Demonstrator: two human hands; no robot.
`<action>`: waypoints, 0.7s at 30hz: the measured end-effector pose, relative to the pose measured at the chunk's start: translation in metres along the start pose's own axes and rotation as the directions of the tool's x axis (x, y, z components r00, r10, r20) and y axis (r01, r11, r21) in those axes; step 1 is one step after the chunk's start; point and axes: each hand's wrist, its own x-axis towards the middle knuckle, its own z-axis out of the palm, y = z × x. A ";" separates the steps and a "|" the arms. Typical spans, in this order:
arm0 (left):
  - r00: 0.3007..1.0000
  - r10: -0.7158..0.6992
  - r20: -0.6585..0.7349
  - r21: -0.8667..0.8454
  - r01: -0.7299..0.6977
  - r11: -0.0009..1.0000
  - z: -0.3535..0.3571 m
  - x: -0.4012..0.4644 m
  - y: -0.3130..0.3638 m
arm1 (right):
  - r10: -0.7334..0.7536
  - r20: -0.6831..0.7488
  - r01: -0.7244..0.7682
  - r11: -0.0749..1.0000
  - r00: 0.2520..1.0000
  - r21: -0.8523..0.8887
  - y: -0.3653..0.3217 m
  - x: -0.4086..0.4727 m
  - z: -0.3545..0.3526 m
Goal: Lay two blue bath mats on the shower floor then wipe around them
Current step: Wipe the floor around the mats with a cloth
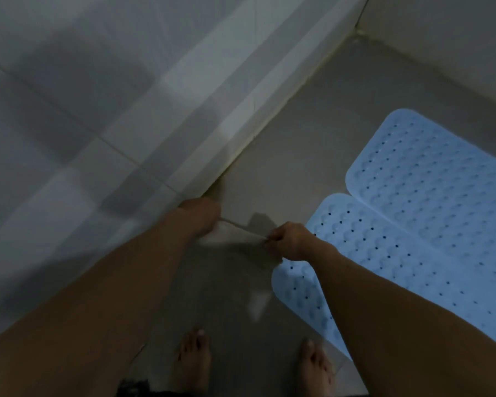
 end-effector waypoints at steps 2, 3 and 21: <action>0.999 0.039 -0.005 0.047 -0.039 0.998 0.016 0.032 0.005 | 0.024 0.004 -0.023 0.998 1.000 -0.051 0.017 0.029 0.014; 0.998 0.061 -0.030 0.064 -0.059 0.996 0.023 0.050 0.007 | 0.033 -0.016 -0.035 0.996 0.999 -0.078 0.024 0.043 0.018; 0.585 0.261 -0.768 0.125 -0.263 0.957 0.140 0.154 0.042 | -0.133 -0.733 0.028 0.988 0.667 -0.154 0.075 0.114 0.109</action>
